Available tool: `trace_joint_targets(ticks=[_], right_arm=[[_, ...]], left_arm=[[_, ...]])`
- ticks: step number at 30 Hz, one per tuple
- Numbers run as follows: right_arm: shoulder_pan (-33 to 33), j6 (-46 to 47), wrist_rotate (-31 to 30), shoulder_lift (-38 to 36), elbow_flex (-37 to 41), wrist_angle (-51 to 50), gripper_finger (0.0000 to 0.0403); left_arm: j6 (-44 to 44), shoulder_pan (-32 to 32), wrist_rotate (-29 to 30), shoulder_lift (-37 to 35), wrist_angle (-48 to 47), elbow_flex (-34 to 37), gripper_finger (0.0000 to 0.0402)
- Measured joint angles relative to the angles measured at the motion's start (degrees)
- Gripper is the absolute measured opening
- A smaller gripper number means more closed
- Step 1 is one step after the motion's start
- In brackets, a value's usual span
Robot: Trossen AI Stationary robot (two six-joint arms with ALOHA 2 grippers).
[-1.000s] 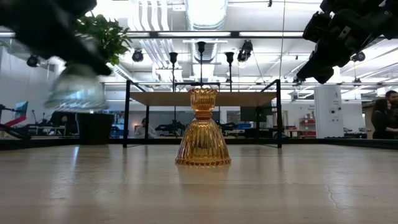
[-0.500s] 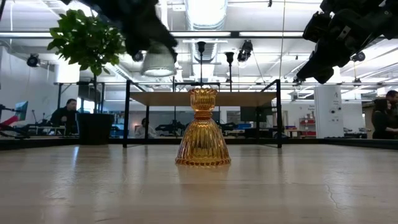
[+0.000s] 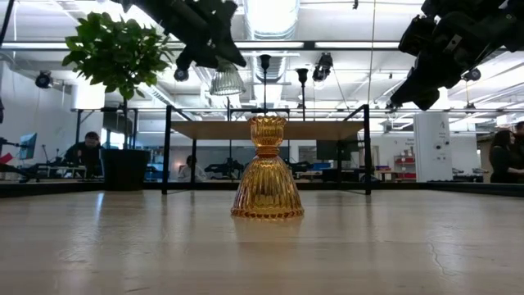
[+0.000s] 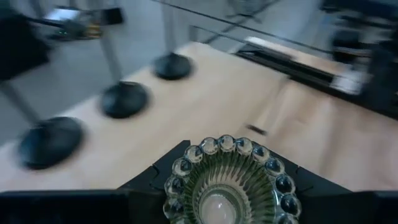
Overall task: Pick & Place candle stick holders
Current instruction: Put the green candle holder on the shelf
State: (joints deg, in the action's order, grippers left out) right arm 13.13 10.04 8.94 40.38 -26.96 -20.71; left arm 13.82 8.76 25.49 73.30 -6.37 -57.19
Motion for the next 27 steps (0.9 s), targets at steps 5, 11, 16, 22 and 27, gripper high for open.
trace_joint_targets(ticks=[5, 11, 16, 22, 27], right_arm=[[-0.01, 0.0, 0.01, 0.0, 0.0, 0.02, 0.0013], [0.02, 0.0, 0.0, 0.0, 0.0, 0.0, 0.0013], [0.0, 0.0, 0.0, 0.0, 0.0, 0.01, 0.0013], [-0.01, 0.0, 0.01, 0.0, 0.0, 0.02, 0.0013], [-0.01, -0.01, 0.0, 0.0, 0.0, 0.01, 0.0013]], left_arm=[[-0.32, 3.42, 2.78, 0.02, 0.09, 0.04, 0.015], [-0.26, 7.33, 3.19, 0.02, 0.31, 0.04, 0.015], [-0.24, 10.25, 3.33, 0.2, 0.38, 0.04, 0.015], [-1.3, 11.42, 2.62, 2.99, 0.35, -1.47, 0.015], [-2.63, 11.56, 2.05, 6.83, -0.62, -4.34, 0.015]])
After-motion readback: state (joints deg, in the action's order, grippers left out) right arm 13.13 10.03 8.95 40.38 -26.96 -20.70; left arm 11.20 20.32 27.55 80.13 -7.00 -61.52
